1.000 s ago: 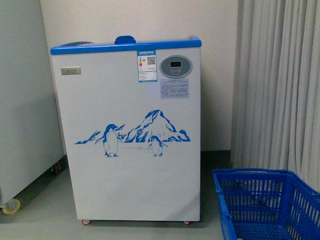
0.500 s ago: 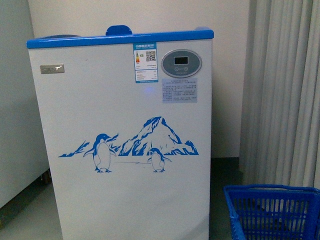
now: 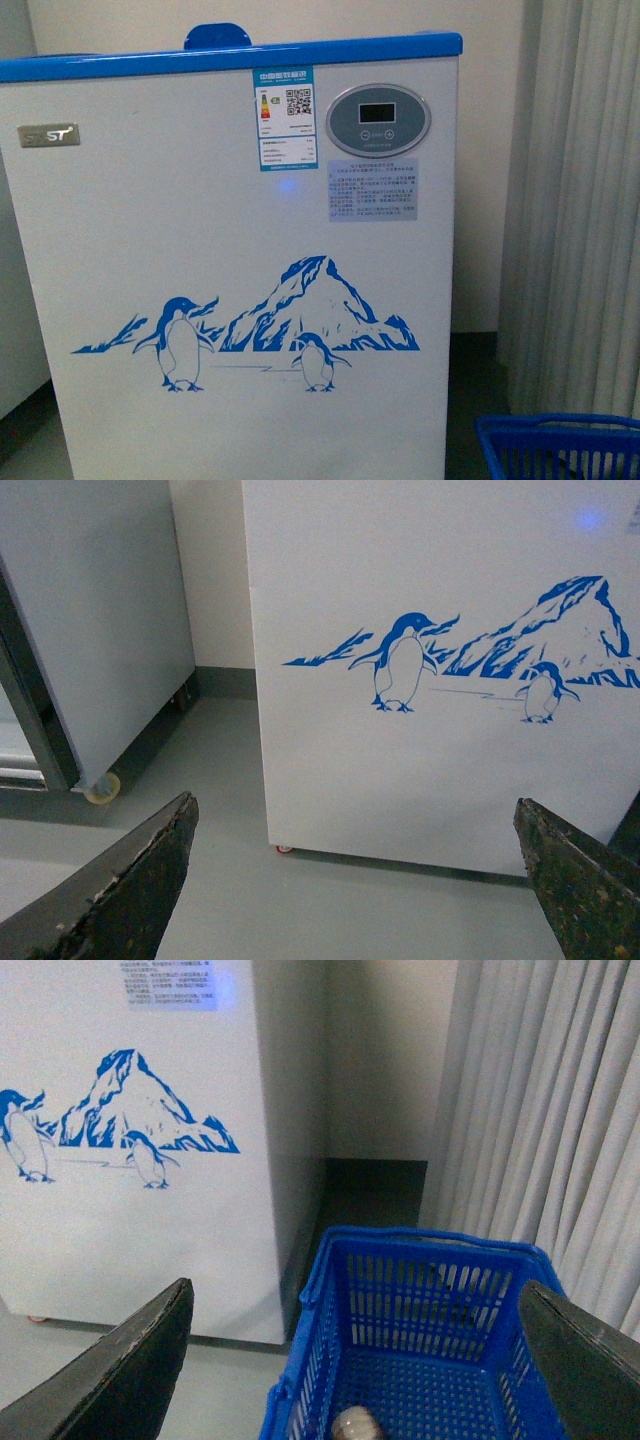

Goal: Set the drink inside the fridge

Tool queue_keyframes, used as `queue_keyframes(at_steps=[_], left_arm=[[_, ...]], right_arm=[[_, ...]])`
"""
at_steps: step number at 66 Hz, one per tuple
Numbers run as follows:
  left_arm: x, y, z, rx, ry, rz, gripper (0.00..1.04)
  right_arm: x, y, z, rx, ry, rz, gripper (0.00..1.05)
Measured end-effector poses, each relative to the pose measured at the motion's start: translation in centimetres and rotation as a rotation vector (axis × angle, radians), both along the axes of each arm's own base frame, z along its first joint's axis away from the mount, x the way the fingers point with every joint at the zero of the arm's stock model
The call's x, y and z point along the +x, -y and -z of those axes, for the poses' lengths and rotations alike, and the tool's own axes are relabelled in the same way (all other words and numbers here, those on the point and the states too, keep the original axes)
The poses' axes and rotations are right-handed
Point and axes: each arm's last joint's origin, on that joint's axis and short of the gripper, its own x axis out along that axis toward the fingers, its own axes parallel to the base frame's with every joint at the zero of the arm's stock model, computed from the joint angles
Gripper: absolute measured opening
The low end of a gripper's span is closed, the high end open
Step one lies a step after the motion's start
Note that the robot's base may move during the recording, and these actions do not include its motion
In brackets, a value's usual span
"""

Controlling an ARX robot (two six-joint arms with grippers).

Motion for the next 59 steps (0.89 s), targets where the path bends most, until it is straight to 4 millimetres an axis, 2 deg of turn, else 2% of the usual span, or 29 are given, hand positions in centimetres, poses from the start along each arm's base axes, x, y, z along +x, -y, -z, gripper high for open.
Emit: queue_keyframes(at_steps=[23,25,28,29,37,46,48,59], left_arm=[[0.0,0.0,0.0,0.0,0.0,0.0,0.97],[0.0,0.0,0.0,0.0,0.0,0.0,0.97],[0.0,0.0,0.0,0.0,0.0,0.0,0.97],[0.0,0.0,0.0,0.0,0.0,0.0,0.97],[0.0,0.0,0.0,0.0,0.0,0.0,0.97],[0.0,0.0,0.0,0.0,0.0,0.0,0.97],[0.0,0.0,0.0,0.0,0.0,0.0,0.97],[0.0,0.0,0.0,0.0,0.0,0.0,0.97]], right_arm=[[0.0,0.0,0.0,0.0,-0.003,0.002,0.97],[0.1,0.1,0.2,0.031,-0.108,0.064,0.97],[0.5,0.5,0.2,0.058,-0.376,0.175,0.97],[1.0,0.9,0.5,0.064,-0.49,0.199,0.97],[3.6,2.6,2.5,0.093,-0.697,0.212,0.97],[7.3,4.9,4.6,0.022,-0.766,0.208,0.97],[9.0,5.7,5.8,-0.014,-0.786,0.193,0.97],[13.5,7.2,11.2,-0.115,-0.858,0.157,0.97]])
